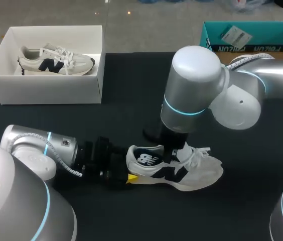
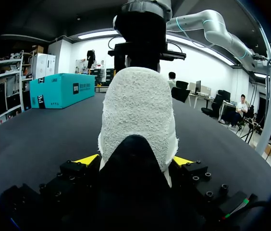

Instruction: Take the shoe out of the shoebox, open the shoe tongue, remove and reinsert the insole, then place the shoe into the shoebox

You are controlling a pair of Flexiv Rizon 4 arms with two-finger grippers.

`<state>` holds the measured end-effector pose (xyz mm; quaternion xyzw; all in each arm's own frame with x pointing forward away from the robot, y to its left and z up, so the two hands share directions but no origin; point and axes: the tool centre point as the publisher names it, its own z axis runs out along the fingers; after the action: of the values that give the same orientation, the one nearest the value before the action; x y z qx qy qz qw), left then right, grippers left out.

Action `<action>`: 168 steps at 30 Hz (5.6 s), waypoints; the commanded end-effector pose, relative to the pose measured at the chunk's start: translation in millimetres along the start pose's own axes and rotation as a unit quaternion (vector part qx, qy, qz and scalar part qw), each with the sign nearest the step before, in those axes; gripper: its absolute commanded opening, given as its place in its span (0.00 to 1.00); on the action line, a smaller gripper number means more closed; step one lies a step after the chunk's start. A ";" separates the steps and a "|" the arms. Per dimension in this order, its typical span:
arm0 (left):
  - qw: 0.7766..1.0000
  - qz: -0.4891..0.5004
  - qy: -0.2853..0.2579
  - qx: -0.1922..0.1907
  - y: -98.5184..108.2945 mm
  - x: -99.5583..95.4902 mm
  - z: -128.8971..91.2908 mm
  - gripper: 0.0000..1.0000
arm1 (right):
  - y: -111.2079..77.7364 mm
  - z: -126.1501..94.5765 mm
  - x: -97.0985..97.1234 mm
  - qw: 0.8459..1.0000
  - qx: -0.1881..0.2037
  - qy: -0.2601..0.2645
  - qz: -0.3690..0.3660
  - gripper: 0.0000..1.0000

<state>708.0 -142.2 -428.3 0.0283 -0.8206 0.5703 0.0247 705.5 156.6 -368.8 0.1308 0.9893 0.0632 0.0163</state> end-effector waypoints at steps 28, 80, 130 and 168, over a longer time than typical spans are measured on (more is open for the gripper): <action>1.000 0.000 0.000 -0.001 2.2 0.8 -0.9 0.00 | 8.4 -14.3 -6.0 0.996 -0.086 0.009 0.000 0.49; 1.000 0.000 0.000 -0.001 2.2 0.8 -0.9 0.00 | 45.9 -49.9 -18.6 0.963 -0.253 0.070 -0.051 0.00; 1.000 0.000 0.000 -0.001 2.2 0.8 -0.9 0.00 | 91.8 -196.5 -50.0 0.935 -0.340 0.032 -0.096 0.00; 1.000 0.000 0.000 -0.001 2.2 0.8 -0.9 0.00 | 5.3 -331.5 -51.3 0.898 -0.390 0.067 0.193 0.00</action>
<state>708.1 -142.0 -428.4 0.0284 -0.8205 0.5704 0.0247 760.1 129.0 -40.8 0.2888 0.8477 0.4440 -0.0290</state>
